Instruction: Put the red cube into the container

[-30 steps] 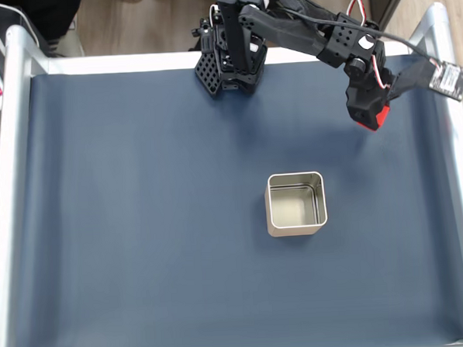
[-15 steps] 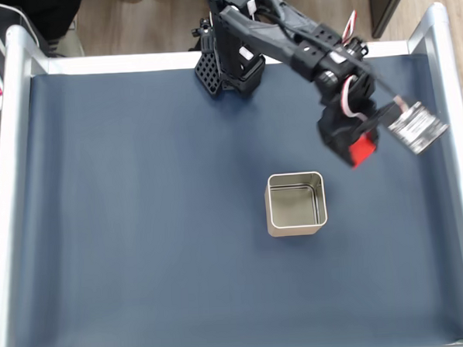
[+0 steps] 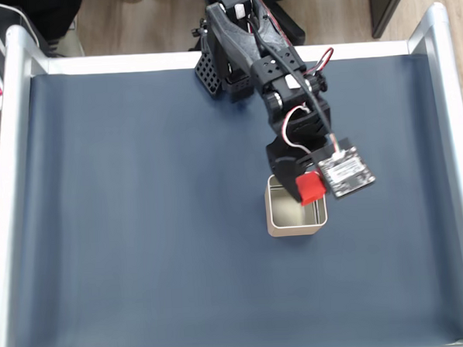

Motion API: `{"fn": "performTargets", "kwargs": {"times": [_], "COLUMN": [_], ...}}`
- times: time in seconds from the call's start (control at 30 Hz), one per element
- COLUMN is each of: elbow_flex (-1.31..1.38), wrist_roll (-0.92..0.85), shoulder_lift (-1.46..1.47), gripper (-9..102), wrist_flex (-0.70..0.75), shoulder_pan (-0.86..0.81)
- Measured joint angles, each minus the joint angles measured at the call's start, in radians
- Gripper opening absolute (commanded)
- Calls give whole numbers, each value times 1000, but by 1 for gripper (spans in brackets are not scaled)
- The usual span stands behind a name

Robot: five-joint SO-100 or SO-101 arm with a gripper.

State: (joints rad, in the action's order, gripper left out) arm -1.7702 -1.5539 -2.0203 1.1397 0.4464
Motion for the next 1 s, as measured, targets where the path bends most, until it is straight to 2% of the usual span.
{"fn": "performTargets", "kwargs": {"times": [0.67,1.0], "elbow_flex": [-218,-255], "wrist_roll": [40,54], "shoulder_lift": [-2,-2], "gripper": [0,1], "wrist_flex": [-195,-232], "shoulder_pan": [-32,-29]}}
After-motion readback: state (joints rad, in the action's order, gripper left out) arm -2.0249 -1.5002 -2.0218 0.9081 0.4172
